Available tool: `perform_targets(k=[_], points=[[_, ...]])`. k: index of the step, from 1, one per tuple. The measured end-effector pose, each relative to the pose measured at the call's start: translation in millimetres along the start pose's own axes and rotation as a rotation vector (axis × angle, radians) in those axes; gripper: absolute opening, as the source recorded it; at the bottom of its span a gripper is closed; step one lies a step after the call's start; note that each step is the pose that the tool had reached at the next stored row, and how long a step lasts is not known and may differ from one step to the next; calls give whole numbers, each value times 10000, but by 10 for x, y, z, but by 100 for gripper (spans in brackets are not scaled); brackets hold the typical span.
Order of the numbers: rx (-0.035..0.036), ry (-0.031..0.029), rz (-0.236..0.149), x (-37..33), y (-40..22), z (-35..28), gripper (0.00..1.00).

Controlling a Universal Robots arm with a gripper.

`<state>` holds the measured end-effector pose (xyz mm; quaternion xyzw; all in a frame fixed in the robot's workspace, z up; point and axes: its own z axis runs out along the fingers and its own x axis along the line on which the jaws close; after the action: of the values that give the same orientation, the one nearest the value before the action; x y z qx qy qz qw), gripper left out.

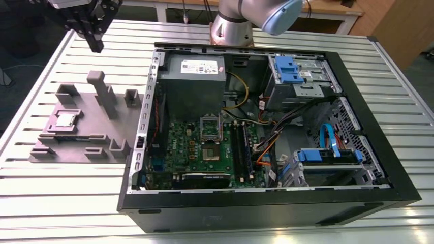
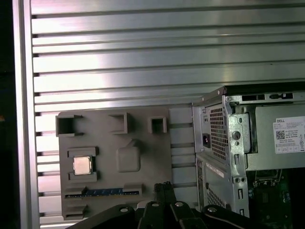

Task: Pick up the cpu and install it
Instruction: 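Reach for the cpu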

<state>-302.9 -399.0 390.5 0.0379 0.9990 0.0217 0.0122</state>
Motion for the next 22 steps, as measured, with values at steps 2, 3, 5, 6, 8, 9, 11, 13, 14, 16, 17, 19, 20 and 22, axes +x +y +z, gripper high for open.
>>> perform_targets(k=[2,3,5,6,8,9,11,13,14,16,17,19,20,22], points=[[0,1,1,8,0,0,11],[0,0,1,13,-1,0,11],[0,0,1,21,-1,0,11],[0,0,0,24,-2,0,11],[0,1,0,32,-2,0,11],[0,0,1,37,-3,0,11],[0,1,0,46,-4,0,11],[0,1,1,54,-4,0,11],[0,1,1,59,-4,0,11],[0,1,0,64,-5,0,11],[0,0,0,68,-5,1,11],[0,0,1,76,-6,1,11],[0,0,1,80,-6,1,11],[0,1,1,90,-7,1,11]])
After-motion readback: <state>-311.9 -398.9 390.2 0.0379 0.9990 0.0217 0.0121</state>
